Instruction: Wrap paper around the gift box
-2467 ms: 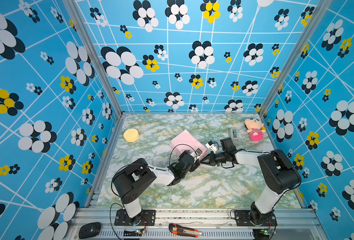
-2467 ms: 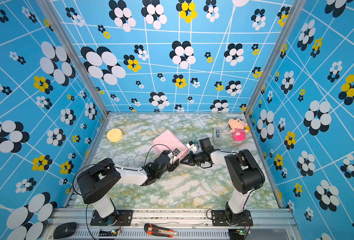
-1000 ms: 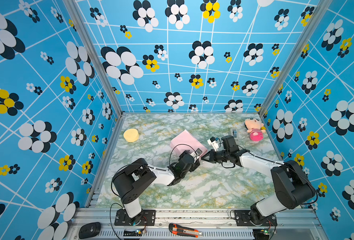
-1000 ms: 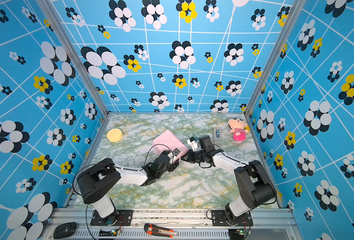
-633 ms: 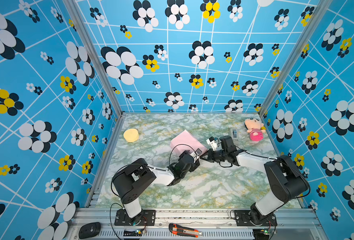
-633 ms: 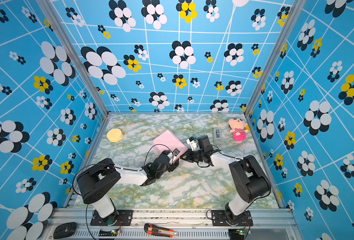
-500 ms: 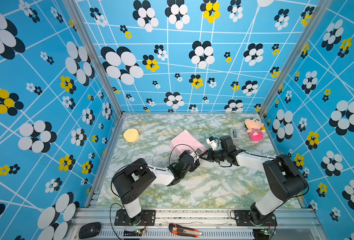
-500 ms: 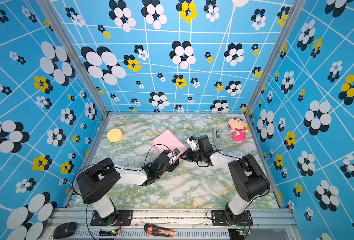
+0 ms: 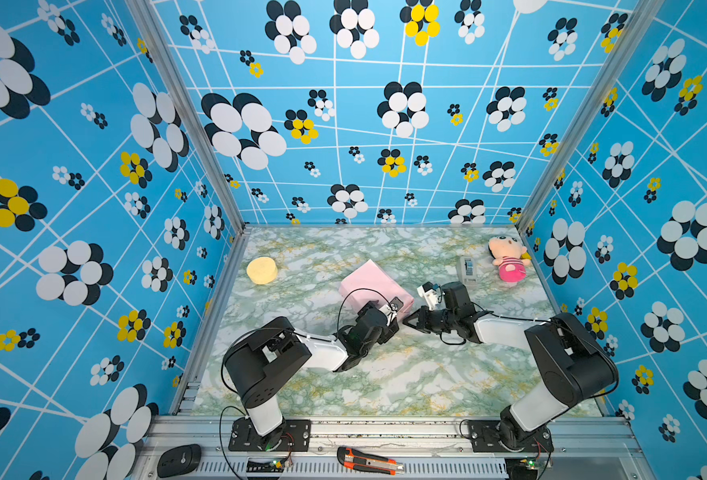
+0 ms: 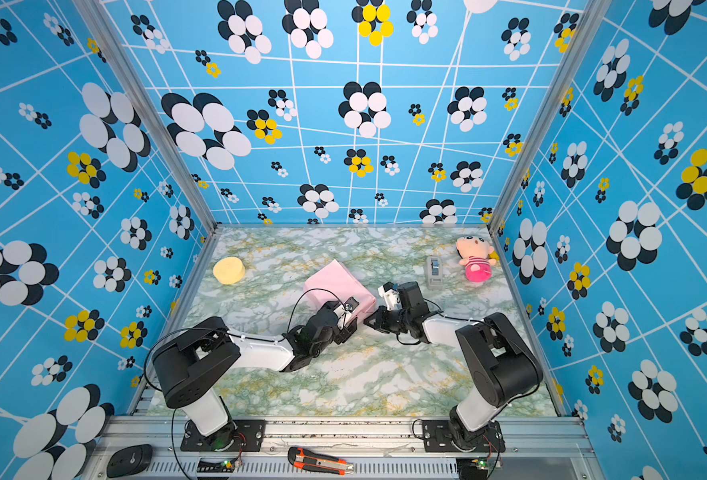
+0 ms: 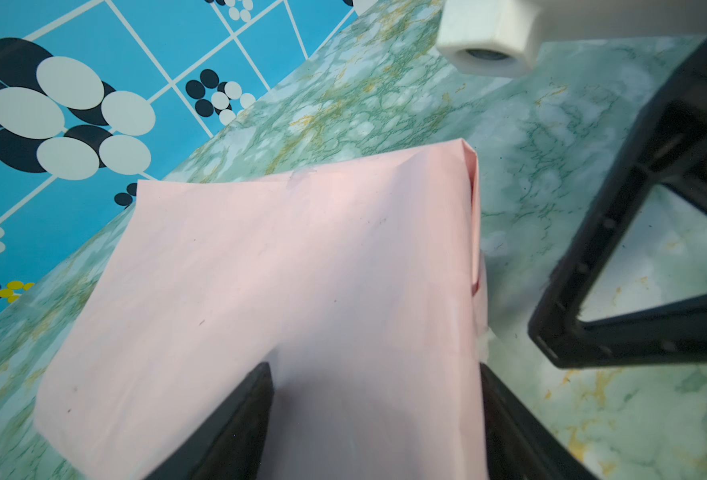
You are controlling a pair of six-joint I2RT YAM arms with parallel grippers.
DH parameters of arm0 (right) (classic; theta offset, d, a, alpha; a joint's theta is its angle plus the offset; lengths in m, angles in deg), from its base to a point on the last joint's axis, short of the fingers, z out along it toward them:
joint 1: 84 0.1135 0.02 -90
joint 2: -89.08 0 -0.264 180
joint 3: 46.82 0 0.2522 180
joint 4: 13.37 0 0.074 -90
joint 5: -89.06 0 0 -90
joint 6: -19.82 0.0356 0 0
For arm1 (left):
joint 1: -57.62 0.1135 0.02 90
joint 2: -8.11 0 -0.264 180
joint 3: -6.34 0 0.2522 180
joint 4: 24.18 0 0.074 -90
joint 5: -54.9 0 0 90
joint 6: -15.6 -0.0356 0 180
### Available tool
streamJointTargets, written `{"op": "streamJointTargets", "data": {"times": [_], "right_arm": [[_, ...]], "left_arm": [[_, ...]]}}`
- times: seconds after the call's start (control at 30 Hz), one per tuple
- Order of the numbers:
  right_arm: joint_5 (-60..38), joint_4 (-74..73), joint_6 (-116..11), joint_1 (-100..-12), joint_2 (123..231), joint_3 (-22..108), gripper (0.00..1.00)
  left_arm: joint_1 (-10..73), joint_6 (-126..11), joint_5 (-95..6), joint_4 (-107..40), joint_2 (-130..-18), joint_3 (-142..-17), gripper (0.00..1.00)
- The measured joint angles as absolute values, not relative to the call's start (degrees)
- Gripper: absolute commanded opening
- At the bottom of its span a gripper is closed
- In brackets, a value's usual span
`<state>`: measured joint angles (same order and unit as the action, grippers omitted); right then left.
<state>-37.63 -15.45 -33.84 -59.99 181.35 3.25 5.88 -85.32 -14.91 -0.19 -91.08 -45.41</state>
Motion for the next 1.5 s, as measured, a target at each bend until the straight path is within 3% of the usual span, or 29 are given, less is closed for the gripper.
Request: {"op": "streamJointTargets", "data": {"times": [0.77, 1.5], "right_arm": [[-36.7, -30.7, -27.2, -58.1, 190.9, 3.3, 0.0], [-35.9, -37.2, -24.6, -57.4, 191.6, 1.3, 0.0]], "left_arm": [[5.9, -85.3, -15.0, -0.6, -90.7, -45.4, 0.76], [6.0, -85.2, -15.2, -1.9, -90.0, -45.4, 0.78]]}}
